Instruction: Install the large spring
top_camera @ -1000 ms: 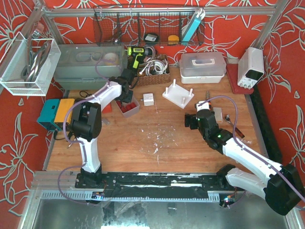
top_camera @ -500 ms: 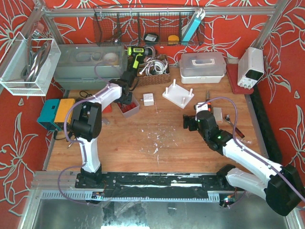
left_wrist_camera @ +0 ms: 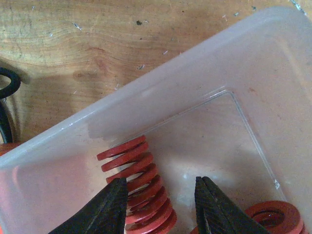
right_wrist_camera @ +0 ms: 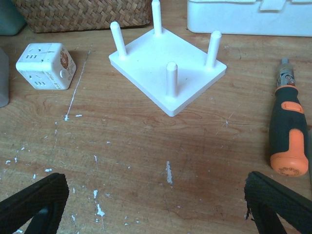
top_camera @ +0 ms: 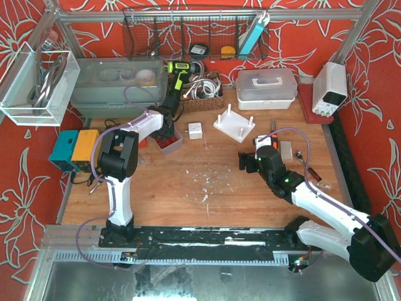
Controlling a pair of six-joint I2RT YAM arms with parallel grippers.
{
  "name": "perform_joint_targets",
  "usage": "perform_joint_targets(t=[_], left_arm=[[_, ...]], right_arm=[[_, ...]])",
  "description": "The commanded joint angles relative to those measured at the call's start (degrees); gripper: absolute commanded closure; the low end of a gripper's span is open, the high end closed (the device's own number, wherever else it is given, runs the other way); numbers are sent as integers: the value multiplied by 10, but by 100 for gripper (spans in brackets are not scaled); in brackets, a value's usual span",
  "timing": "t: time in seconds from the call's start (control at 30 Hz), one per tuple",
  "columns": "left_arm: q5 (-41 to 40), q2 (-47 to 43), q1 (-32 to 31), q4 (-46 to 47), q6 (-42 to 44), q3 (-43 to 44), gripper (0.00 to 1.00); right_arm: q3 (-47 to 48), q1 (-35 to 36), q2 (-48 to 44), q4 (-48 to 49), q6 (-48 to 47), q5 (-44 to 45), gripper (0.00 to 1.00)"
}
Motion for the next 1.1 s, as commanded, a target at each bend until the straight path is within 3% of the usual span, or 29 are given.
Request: perform_joint_targets(t=[0.0, 0.23, 0.47, 0.57, 0.63, 0.7, 0.83, 1.07], left_arm=[[7, 26, 4, 7, -43, 0, 58], [71, 21, 0, 48, -48, 18, 59], [31, -31, -6, 45, -50, 39, 60], [-14, -54, -6, 51, -63, 22, 53], [-32, -59, -6, 44, -83, 15, 42], [-53, -56, -5, 23, -123, 17, 40], [-53, -31, -4, -24, -213, 33, 44], [-26, 16, -4, -41, -276, 60, 54]], right_arm=[[-6, 4, -7, 5, 5, 2, 1], [-4, 4, -10, 3, 5, 4, 1], [-3, 4, -6, 2, 3, 5, 1], [-2, 4, -1, 3, 3, 4, 1], [-2, 5, 1, 3, 3, 3, 1], [0, 5, 2, 3, 3, 3, 1], [1, 5, 0, -1, 2, 6, 1], [0, 5, -6, -3, 0, 11, 1]])
